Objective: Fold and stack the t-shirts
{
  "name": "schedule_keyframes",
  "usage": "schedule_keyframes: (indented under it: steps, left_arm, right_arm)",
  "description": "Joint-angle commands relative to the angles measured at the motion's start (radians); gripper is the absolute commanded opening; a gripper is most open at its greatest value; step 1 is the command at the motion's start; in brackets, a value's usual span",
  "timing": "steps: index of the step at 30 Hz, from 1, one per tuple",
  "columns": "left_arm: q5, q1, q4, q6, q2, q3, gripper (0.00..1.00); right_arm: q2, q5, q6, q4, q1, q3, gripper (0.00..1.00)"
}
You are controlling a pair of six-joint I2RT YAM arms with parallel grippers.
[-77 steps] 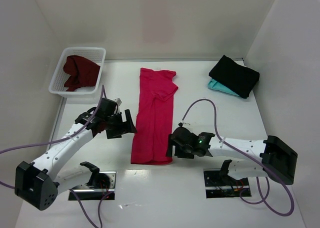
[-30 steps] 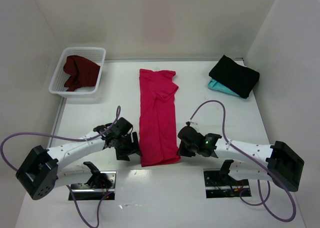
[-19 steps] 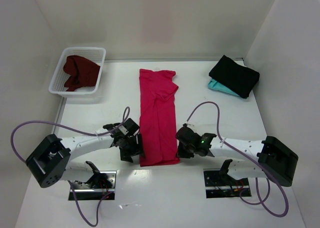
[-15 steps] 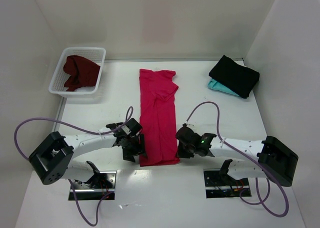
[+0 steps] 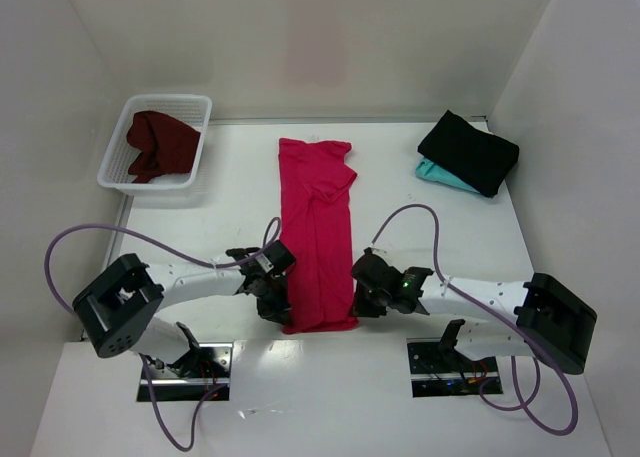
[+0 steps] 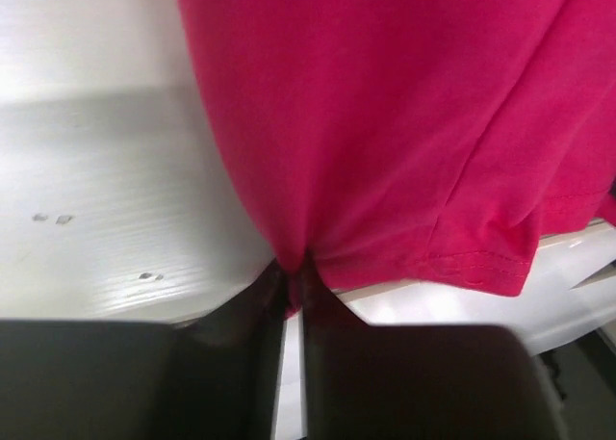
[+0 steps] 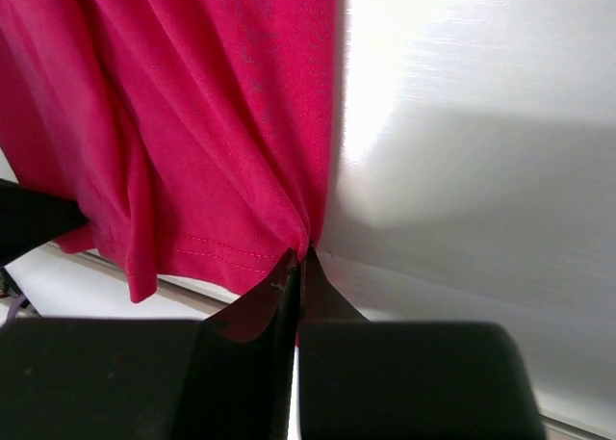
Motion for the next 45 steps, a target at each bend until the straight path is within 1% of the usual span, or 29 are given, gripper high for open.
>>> schedule_keyframes:
  steps: [1, 2, 7, 9, 11, 12, 15, 16, 18, 20, 23, 27, 30, 31, 34, 38, 41, 45]
  left_arm:
    - [-0.001, -0.024, 0.006, 0.001, 0.022, 0.029, 0.10]
    - [-0.012, -0.024, -0.008, 0.001, 0.022, 0.029, 0.01]
    - [-0.059, -0.024, -0.072, 0.001, -0.050, 0.065, 0.00]
    - [-0.059, -0.024, -0.090, 0.001, -0.084, 0.093, 0.00]
    - [-0.093, -0.024, -0.127, 0.016, -0.098, 0.127, 0.00]
    - [-0.105, -0.024, -0.146, 0.026, -0.098, 0.175, 0.00]
    - [-0.128, 0.022, -0.205, 0.093, -0.098, 0.254, 0.00]
    - [-0.144, 0.037, -0.218, 0.112, -0.098, 0.301, 0.00]
    - [-0.157, 0.092, -0.218, 0.174, -0.098, 0.349, 0.00]
    - [-0.167, 0.155, -0.242, 0.242, -0.046, 0.422, 0.00]
    - [-0.190, 0.210, -0.271, 0.309, 0.035, 0.498, 0.00]
    - [-0.190, 0.276, -0.262, 0.360, 0.105, 0.579, 0.00]
    - [-0.190, 0.330, -0.252, 0.386, 0.157, 0.628, 0.00]
    - [-0.190, 0.342, -0.242, 0.405, 0.169, 0.639, 0.00]
    - [-0.170, 0.387, -0.232, 0.447, 0.221, 0.694, 0.00]
    - [-0.139, 0.424, -0.212, 0.483, 0.330, 0.780, 0.00]
    - [-0.113, 0.445, -0.201, 0.506, 0.410, 0.850, 0.00]
    - [-0.087, 0.470, -0.181, 0.517, 0.497, 0.885, 0.00]
  right_arm:
    - [-0.020, -0.012, -0.001, 0.029, -0.004, -0.008, 0.00]
    - [-0.035, -0.012, -0.001, 0.029, -0.004, -0.008, 0.00]
    - [-0.129, 0.017, -0.010, -0.043, -0.004, 0.002, 0.00]
    - [-0.138, 0.026, -0.010, -0.065, -0.004, 0.013, 0.00]
    - [-0.151, 0.035, -0.036, -0.077, -0.004, 0.045, 0.00]
    - [-0.151, 0.035, -0.046, -0.092, -0.004, 0.059, 0.00]
    - [-0.151, 0.025, -0.107, -0.092, -0.079, 0.102, 0.00]
    - [-0.151, 0.012, -0.128, -0.083, -0.131, 0.113, 0.00]
    - [-0.151, -0.011, -0.202, -0.071, -0.185, 0.143, 0.00]
    - [-0.122, -0.021, -0.251, -0.059, -0.256, 0.185, 0.00]
    - [-0.039, -0.044, -0.337, -0.040, -0.312, 0.263, 0.00]
    - [0.111, -0.077, -0.409, 0.018, -0.366, 0.358, 0.00]
    - [0.183, -0.091, -0.449, 0.056, -0.393, 0.438, 0.00]
    - [0.231, -0.091, -0.466, 0.056, -0.409, 0.458, 0.00]
    - [0.299, -0.100, -0.487, 0.067, -0.433, 0.542, 0.00]
    - [0.409, -0.121, -0.521, 0.076, -0.471, 0.636, 0.00]
    - [0.447, -0.130, -0.521, 0.096, -0.496, 0.663, 0.00]
    - [0.536, -0.140, -0.539, 0.116, -0.516, 0.714, 0.00]
